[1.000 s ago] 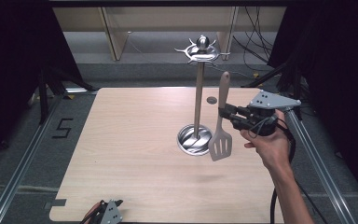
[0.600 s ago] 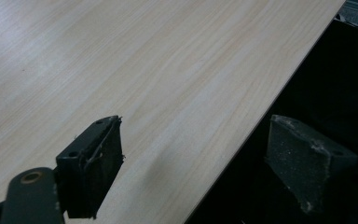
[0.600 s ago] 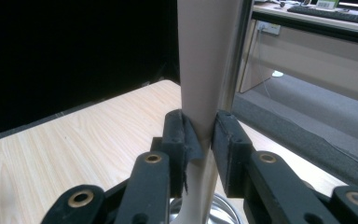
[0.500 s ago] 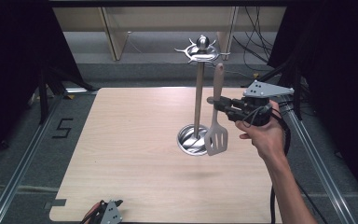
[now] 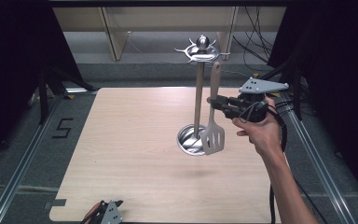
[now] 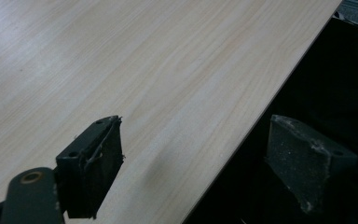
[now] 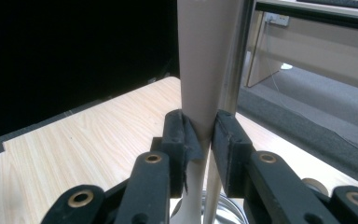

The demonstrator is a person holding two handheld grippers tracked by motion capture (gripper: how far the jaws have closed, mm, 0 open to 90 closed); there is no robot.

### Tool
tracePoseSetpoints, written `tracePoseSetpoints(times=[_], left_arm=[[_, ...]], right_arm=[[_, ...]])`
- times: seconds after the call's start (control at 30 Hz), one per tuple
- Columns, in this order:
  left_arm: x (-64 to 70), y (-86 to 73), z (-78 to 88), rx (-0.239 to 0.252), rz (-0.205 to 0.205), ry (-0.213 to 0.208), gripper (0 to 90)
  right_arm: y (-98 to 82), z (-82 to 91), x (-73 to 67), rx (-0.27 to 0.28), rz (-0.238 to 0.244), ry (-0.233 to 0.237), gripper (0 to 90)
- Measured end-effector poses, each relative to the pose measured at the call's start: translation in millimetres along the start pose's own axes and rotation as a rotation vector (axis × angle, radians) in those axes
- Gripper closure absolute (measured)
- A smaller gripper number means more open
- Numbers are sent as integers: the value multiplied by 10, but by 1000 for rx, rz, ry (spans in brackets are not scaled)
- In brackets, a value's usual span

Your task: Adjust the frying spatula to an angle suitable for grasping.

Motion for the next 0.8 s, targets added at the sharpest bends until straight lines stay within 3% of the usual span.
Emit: tracePoseSetpoints(times=[0.47,0.8], left_arm=[[1,-8,29,-9,4,-7,178],[1,-37,12,-28,-5,-8,177]], right_arm=[[-12,-118,50,-12,-7,14,760],[-24,-121,79,30,-21,18,745]])
Point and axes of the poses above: each handheld gripper's, and its own axes: z roughly backward along the jaws, y roughly out of its top, x roughly to its right, the point moved 10 cm from there along -z, roughly forward along the jaws, and after that the axes turned 8 degrees about y, right-handed, at the moved point
